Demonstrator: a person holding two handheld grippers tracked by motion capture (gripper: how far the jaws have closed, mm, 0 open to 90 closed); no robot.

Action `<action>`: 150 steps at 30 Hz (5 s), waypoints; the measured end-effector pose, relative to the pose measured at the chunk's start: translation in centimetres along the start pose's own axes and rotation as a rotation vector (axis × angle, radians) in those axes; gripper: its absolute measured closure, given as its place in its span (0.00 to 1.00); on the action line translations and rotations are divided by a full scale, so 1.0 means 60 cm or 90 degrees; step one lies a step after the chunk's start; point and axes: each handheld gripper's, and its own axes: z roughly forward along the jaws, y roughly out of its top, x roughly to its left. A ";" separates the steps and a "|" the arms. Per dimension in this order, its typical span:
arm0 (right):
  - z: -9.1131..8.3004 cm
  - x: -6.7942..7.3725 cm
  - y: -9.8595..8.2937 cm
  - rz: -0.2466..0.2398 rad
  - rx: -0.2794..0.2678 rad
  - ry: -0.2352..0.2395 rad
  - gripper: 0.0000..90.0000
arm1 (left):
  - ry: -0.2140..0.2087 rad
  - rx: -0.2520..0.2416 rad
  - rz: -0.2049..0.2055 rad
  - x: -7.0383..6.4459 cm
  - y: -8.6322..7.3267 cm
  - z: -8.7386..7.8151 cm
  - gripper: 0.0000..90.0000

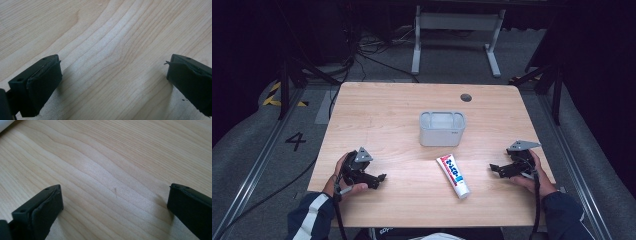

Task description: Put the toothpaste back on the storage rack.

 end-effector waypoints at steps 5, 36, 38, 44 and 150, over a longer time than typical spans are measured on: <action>-0.001 0.000 -0.001 0.003 0.000 -0.002 0.00 | 0.000 0.000 0.003 0.000 0.000 0.000 0.00; -0.037 0.058 0.033 -0.028 -0.011 0.048 0.26 | -0.009 0.000 0.008 0.002 -0.002 -0.001 0.00; -0.039 0.065 0.037 -0.034 -0.014 0.050 0.26 | -0.009 0.000 0.008 0.002 -0.002 -0.001 0.00; -0.044 0.089 0.054 -0.048 -0.025 0.067 0.26 | -0.009 0.000 0.008 0.002 -0.002 -0.001 0.00; 0.075 0.248 0.190 -0.193 0.191 0.155 0.69 | -0.015 0.003 0.011 0.003 -0.001 -0.001 0.00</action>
